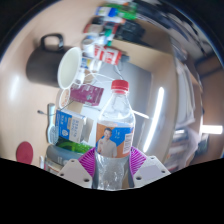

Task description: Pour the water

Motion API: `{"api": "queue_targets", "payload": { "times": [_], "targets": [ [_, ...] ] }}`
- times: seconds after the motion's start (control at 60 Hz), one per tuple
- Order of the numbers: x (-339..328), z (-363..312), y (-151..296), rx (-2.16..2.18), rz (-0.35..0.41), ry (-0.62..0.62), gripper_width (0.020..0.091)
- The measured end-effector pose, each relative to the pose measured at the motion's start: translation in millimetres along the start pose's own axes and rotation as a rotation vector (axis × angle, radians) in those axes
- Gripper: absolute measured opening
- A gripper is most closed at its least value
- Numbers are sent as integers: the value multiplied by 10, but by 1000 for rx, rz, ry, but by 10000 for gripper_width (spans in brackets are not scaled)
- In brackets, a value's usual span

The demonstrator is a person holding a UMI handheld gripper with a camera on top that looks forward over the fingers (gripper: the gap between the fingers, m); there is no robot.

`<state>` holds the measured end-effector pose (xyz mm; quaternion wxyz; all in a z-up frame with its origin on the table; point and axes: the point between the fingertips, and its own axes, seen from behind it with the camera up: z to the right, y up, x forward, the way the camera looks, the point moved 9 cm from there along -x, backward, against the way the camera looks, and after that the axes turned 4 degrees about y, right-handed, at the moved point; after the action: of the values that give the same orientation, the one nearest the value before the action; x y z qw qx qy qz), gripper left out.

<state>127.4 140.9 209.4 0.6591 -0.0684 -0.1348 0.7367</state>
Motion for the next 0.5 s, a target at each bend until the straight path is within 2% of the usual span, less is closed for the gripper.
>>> {"api": "queue_targets", "payload": {
  "times": [0.2,0.5],
  "targets": [
    [154,-45,290,-442,58,-20,409],
    [186,-90,468,-641,86,-14,409]
  ]
}}
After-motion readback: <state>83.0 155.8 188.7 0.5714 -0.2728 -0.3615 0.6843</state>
